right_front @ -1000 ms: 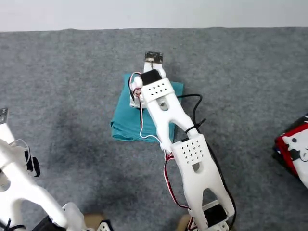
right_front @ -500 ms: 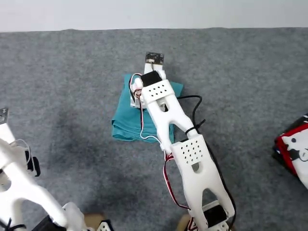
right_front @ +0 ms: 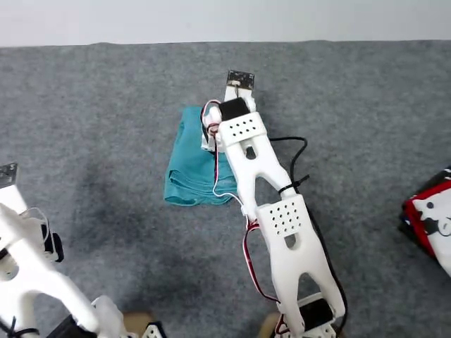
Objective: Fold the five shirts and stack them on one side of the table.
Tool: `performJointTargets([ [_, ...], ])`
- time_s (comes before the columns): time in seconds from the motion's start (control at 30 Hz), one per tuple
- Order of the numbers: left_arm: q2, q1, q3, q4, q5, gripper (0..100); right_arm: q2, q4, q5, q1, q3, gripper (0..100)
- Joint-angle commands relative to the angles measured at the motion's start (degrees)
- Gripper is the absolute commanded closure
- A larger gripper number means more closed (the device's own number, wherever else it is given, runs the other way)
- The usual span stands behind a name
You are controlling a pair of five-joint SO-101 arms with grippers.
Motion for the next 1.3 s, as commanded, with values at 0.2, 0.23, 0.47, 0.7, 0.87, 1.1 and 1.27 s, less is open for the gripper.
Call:
performJointTargets([
  [0.2,-1.76,0.09,-0.57,-0.79,0.44,90,-3.47,10.95,2.02,0.75,-19.87,99.1],
  [0.23,-1.76,0.09,-0.57,-0.79,0.44,90,-3.65,10.95,2.9,1.01,-21.89,99.1],
  [0.47,-1.76,0.18,-0.57,-1.05,0.44,90,-8.13,11.03,4.92,1.63,-24.88,99.1],
  [0.7,-1.76,0.0,-0.48,-2.64,0.44,90,-14.73,11.12,1.67,5.05,-25.05,99.1],
  [0.87,-1.76,0.0,-0.48,-2.64,0.44,90,-19.91,11.3,1.58,9.63,-24.97,99.1],
  [1.1,-1.67,0.0,-0.66,-2.64,0.35,90,-32.75,11.3,3.34,15.87,-16.18,99.1],
  [1.27,-1.67,0.0,-0.66,-2.99,0.35,90,-47.52,11.12,4.04,21.85,3.16,99.1],
])
